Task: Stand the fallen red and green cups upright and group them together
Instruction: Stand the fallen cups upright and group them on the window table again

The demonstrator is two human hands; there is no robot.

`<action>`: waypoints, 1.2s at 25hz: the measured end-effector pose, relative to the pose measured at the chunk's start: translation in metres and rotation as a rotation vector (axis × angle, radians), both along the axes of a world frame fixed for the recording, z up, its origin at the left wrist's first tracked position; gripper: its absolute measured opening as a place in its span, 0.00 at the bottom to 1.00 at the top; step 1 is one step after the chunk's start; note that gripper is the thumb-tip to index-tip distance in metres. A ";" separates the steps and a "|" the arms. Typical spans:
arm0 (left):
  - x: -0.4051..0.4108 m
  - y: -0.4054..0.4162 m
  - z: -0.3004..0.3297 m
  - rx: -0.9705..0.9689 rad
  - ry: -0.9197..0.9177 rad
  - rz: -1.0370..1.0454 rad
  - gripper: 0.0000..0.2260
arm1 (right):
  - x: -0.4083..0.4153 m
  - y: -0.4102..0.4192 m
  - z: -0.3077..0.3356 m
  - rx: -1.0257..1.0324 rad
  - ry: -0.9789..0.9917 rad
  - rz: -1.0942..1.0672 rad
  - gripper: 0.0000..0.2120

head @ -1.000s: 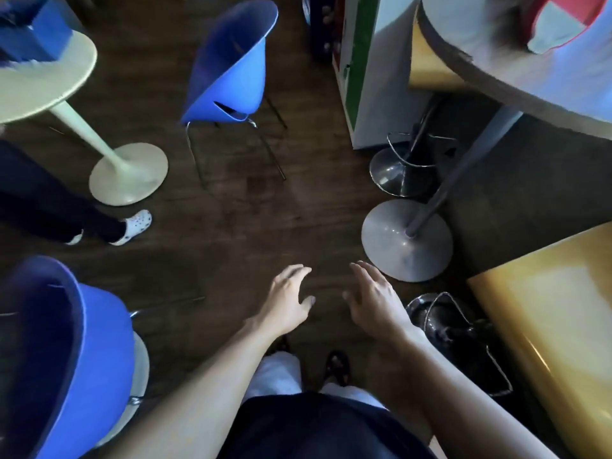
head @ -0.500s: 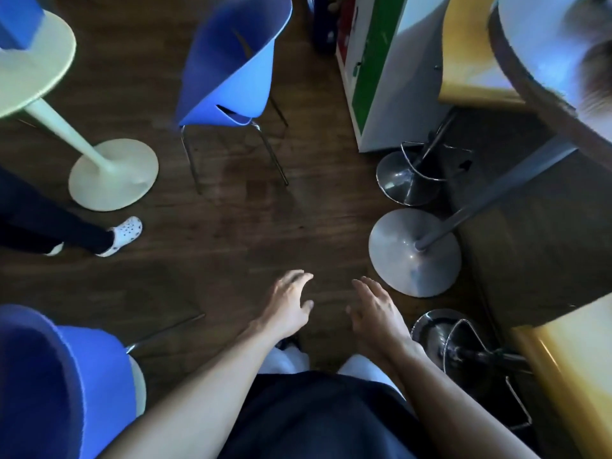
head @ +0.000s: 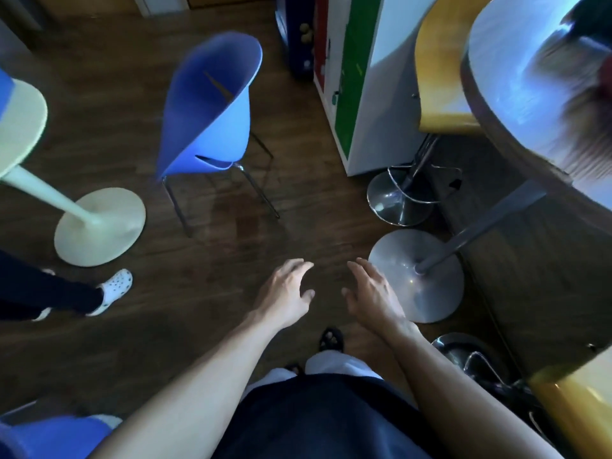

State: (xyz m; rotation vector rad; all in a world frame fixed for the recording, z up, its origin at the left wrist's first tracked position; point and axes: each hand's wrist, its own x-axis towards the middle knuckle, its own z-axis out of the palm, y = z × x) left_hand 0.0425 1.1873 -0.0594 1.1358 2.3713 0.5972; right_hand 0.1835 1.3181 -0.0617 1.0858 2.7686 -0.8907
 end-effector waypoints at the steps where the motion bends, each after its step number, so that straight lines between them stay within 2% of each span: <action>1: -0.007 0.014 0.008 0.010 0.021 -0.004 0.24 | -0.007 0.012 0.008 0.017 0.017 -0.002 0.28; 4: -0.033 0.069 0.047 0.136 0.105 -0.015 0.25 | -0.039 0.060 0.048 0.104 0.142 -0.022 0.28; 9: -0.080 0.167 0.146 0.459 0.284 -0.079 0.24 | -0.085 0.139 0.159 0.398 0.399 -0.074 0.28; 11: -0.092 0.207 0.185 0.575 0.333 -0.134 0.23 | -0.091 0.168 0.196 0.513 0.441 -0.132 0.27; 16: -0.099 0.313 0.238 0.676 0.300 -0.395 0.24 | -0.080 0.234 0.243 0.628 0.401 -0.312 0.27; 20: -0.085 0.385 0.259 0.741 0.211 -0.624 0.25 | -0.051 0.263 0.264 0.719 0.336 -0.555 0.28; 26: -0.058 0.438 0.261 0.779 0.091 -0.955 0.24 | 0.005 0.236 0.271 0.775 0.249 -0.984 0.27; 30: -0.048 0.469 0.267 0.747 0.104 -1.048 0.26 | 0.035 0.205 0.269 0.735 0.148 -1.118 0.28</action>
